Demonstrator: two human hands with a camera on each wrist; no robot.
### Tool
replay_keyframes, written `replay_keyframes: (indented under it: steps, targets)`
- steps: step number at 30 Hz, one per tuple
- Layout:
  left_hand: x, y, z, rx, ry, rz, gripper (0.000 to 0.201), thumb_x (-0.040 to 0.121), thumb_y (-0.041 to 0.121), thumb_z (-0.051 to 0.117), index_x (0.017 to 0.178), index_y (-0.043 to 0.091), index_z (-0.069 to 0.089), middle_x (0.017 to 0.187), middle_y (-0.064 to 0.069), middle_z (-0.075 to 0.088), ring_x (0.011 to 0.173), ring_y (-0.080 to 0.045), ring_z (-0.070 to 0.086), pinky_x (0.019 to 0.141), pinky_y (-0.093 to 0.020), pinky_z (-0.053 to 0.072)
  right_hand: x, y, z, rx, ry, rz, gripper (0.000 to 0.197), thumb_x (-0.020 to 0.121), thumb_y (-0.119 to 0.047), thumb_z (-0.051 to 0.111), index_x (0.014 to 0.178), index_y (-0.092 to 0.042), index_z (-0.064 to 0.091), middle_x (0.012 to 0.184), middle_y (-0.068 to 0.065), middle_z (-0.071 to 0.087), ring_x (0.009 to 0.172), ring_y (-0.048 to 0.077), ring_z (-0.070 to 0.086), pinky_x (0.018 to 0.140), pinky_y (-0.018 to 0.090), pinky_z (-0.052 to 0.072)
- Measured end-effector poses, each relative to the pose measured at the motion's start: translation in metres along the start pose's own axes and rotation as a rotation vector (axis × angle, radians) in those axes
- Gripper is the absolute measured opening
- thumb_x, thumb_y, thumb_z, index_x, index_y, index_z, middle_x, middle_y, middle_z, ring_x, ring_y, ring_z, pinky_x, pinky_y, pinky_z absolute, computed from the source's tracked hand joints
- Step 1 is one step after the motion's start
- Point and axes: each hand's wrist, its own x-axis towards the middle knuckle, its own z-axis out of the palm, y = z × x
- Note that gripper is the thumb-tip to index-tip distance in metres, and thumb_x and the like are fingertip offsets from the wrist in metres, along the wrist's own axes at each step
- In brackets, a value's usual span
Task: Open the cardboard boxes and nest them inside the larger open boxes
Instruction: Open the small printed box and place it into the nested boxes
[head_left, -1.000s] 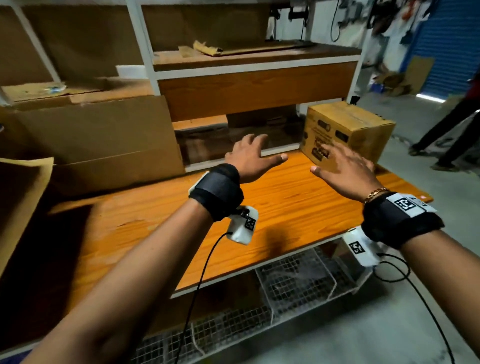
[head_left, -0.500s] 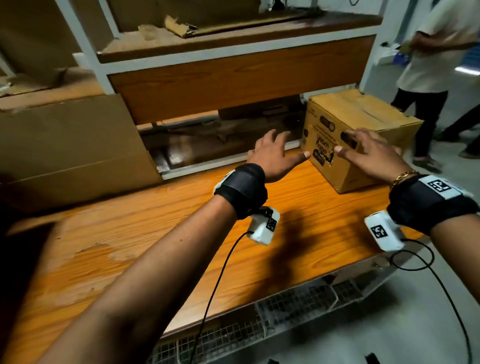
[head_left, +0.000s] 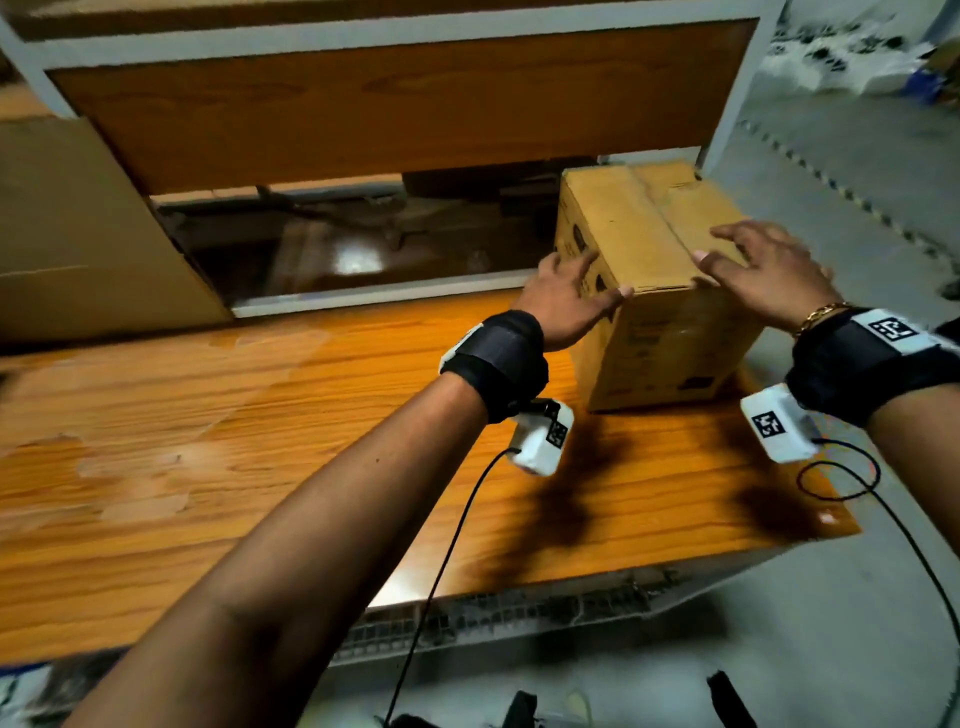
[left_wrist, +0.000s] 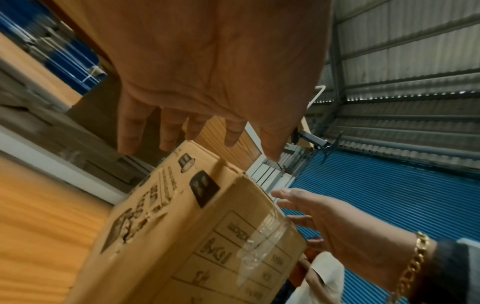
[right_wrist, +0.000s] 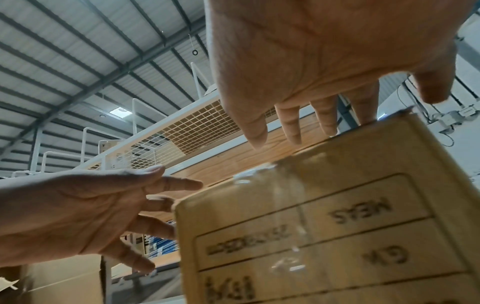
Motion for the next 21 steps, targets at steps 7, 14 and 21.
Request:
replay_keyframes:
  steps: [7,14,21]
  targets:
    - [0.048,0.027,0.041,-0.162,-0.008,-0.086,0.08,0.086,0.076,0.031,0.154,0.04,0.01,0.16,-0.013,0.021,0.145,-0.035,0.025,0.117,-0.048,0.025,0.034,0.05,-0.001,0.213,-0.083,0.006,0.067,0.089,-0.06,0.056,0.148,-0.029,0.042,0.155,0.006,0.034,0.136,0.03,0.041,0.112,0.047,0.036]
    - [0.054,0.019,0.05,-0.211,0.089,-0.093,0.08,0.084,0.074,0.035,0.153,0.04,0.013,0.16,-0.007,0.026,0.144,-0.029,0.03,0.116,-0.044,0.029,0.03,0.044,0.005,0.468,-0.141,0.012,0.076,0.082,-0.063,0.065,0.148,-0.037,0.039,0.156,-0.008,0.036,0.138,0.018,0.039,0.108,0.05,0.04]
    - [0.008,-0.041,0.009,-0.231,0.188,-0.135,0.081,0.08,0.073,0.039,0.151,0.042,0.017,0.158,0.002,0.032,0.142,-0.022,0.034,0.115,-0.042,0.031,0.007,-0.025,0.039,0.464,-0.186,-0.089,0.083,0.076,-0.073,0.061,0.148,-0.037,0.04,0.154,-0.009,0.039,0.139,0.016,0.039,0.112,0.048,0.036]
